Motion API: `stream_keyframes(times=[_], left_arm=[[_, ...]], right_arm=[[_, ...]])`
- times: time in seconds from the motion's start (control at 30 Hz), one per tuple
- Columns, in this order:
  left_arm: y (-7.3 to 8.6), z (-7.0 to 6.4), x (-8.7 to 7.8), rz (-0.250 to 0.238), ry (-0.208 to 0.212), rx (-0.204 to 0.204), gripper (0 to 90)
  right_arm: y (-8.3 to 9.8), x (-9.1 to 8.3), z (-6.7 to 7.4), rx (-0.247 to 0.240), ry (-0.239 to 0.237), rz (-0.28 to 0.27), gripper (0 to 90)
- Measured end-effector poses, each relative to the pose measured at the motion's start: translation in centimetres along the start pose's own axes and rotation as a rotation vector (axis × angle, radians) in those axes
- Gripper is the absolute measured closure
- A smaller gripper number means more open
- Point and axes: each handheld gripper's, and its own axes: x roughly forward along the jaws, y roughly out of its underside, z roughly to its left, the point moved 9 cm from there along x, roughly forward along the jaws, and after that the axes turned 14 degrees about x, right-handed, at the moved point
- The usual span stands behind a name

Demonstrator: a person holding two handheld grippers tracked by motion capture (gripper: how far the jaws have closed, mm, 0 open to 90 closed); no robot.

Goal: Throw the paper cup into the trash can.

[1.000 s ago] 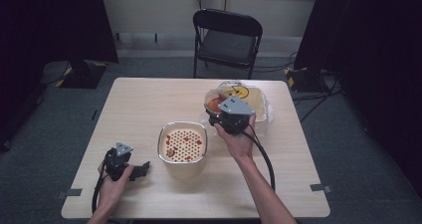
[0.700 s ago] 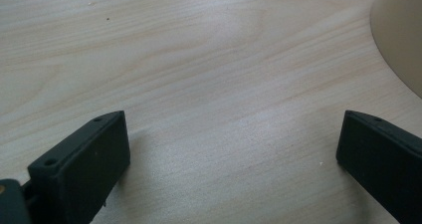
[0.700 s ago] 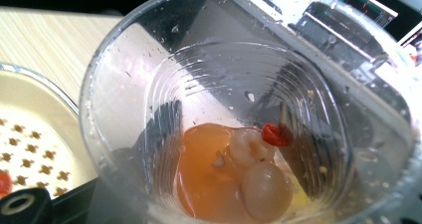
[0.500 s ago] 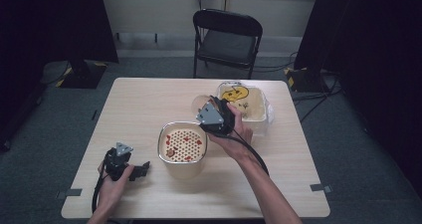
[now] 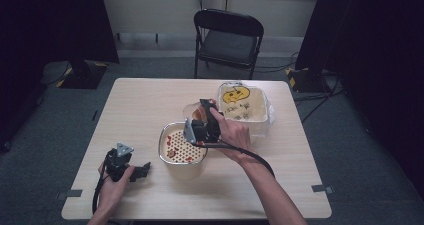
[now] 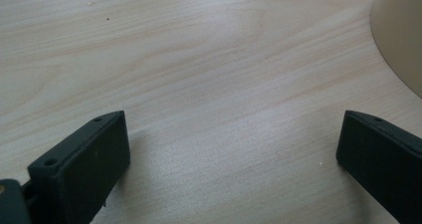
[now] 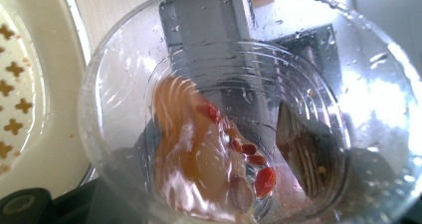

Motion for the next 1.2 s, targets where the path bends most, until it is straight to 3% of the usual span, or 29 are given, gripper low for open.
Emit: stream_keyframes(times=[0.1, 0.13, 0.17, 0.27, 0.37, 0.4, 0.5, 0.53, 0.57, 0.63, 0.67, 0.7, 0.87, 1.0, 1.03, 1.07, 1.2], left_arm=[[0.0, 0.0, 0.0, 0.002, 0.000, 0.003, 0.0], [0.0, 0.0, 0.0, 0.002, 0.001, 0.004, 0.0], [0.0, 0.0, 0.0, 0.002, 0.001, 0.004, 0.0], [0.0, 0.0, 0.0, 0.001, -0.001, 0.000, 0.0], [0.0, 0.0, 0.0, 0.002, 0.001, 0.003, 0.0], [0.0, 0.0, 0.0, 0.002, 0.001, 0.004, 0.0], [0.0, 0.0, 0.0, 0.002, 0.001, 0.003, 0.0], [0.0, 0.0, 0.0, 0.002, 0.000, 0.003, 0.0], [0.0, 0.0, 0.0, 0.002, 0.000, 0.003, 0.0], [0.0, 0.0, 0.0, 0.002, 0.001, 0.003, 0.0], [0.0, 0.0, 0.0, 0.002, 0.001, 0.003, 0.0], [0.0, 0.0, 0.0, 0.002, 0.000, 0.003, 0.0], [0.0, 0.0, 0.0, 0.002, 0.001, 0.004, 0.0], [0.0, 0.0, 0.0, 0.002, 0.000, 0.004, 0.0], [0.0, 0.1, 0.0, 0.004, -0.001, 0.007, 0.0], [0.0, 0.1, 0.0, 0.005, 0.000, 0.009, 0.0], [0.1, 0.1, 0.0, 0.007, 0.001, 0.010, 0.0]], right_arm=[[-0.3, 0.0, 0.6, -0.063, 0.007, -0.001, 44.5], [-0.3, 0.0, 1.0, -0.114, 0.017, 0.014, 44.6], [-0.3, 0.0, 1.0, -0.114, 0.017, 0.014, 44.6], [-0.4, 0.1, 1.2, -0.186, 0.038, 0.019, 44.7], [-0.7, -0.1, 1.2, -0.251, 0.072, 0.013, 44.9], [-0.6, -0.2, 1.2, -0.296, 0.092, 0.028, 44.9], [-0.5, 0.0, 1.2, -0.332, 0.100, 0.035, 45.0], [-0.5, -0.1, 1.2, -0.357, 0.113, 0.038, 45.1], [-0.6, -0.2, 1.3, -0.424, 0.132, 0.033, 45.2], [-0.7, -0.2, 1.4, -0.442, 0.145, 0.019, 45.2], [-0.8, -0.4, 1.4, -0.504, 0.166, 0.013, 45.5], [-0.8, -0.4, 1.4, -0.504, 0.166, 0.013, 45.5], [-0.8, -0.6, 1.6, -0.600, 0.223, 0.010, 45.7], [-1.5, -0.8, 1.4, -0.701, 0.278, -0.006, 45.8], [-1.5, -0.8, 1.4, -0.701, 0.278, -0.006, 45.8], [-1.6, -0.9, 1.4, -0.741, 0.294, -0.009, 46.0], [-1.9, -1.2, 1.3, -0.779, 0.312, -0.021, 46.2]])
